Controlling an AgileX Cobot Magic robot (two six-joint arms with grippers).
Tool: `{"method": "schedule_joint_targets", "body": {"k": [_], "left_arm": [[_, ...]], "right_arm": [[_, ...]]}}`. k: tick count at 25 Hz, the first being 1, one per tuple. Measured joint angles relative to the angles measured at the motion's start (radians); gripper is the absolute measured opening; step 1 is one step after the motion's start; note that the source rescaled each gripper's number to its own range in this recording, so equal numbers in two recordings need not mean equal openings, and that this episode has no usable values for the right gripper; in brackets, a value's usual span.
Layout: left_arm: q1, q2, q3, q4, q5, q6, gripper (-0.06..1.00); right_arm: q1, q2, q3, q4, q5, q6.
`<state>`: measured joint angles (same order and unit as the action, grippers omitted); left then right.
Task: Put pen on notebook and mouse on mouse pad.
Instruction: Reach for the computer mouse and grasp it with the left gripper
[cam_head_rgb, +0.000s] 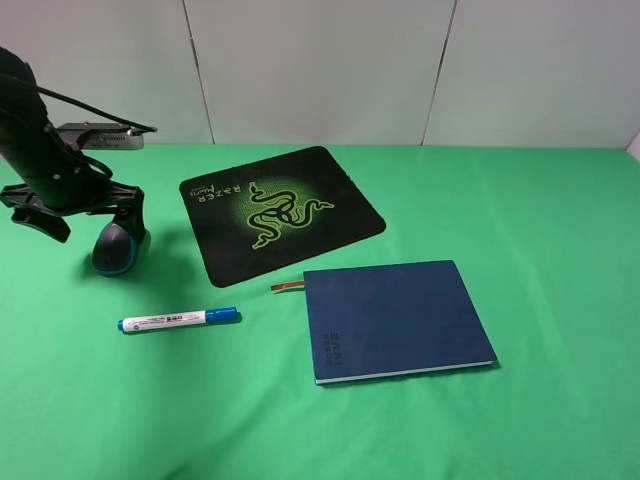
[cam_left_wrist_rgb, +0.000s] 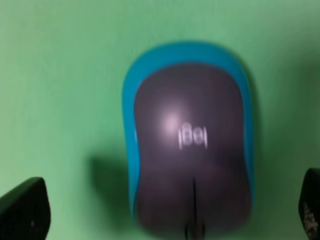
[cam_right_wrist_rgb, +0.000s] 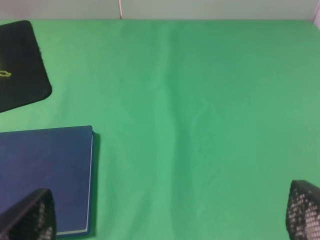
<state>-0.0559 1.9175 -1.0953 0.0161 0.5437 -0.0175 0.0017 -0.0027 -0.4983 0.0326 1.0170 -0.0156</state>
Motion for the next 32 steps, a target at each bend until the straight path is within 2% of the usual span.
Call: {"method": "schedule_joint_targets", "body": {"k": [9, 16, 18, 19, 23, 32], "left_arm": [[-0.028, 0.07, -0.01, 0.025, -0.106, 0.0, 1.0], [-0.038, 0.097, -0.01, 0.027, -0.119, 0.0, 0.99], [-0.038, 0.097, -0.01, 0.027, -0.121, 0.0, 0.94], [-0.038, 0.097, -0.01, 0.027, -0.123, 0.0, 0.88], [-0.038, 0.098, -0.01, 0.029, -0.122, 0.0, 0.45], [-0.038, 0.094, -0.01, 0.029, -0.121, -0.008, 0.47]], "right_arm": [[0.0, 0.0, 0.0, 0.0, 0.0, 0.0], [0.0, 0.0, 0.0, 0.0, 0.0, 0.0], [0.0, 0.0, 0.0, 0.0, 0.0, 0.0], [0.0, 0.0, 0.0, 0.0, 0.0, 0.0], [0.0, 0.0, 0.0, 0.0, 0.0, 0.0], [0.0, 0.0, 0.0, 0.0, 0.0, 0.0]]}}
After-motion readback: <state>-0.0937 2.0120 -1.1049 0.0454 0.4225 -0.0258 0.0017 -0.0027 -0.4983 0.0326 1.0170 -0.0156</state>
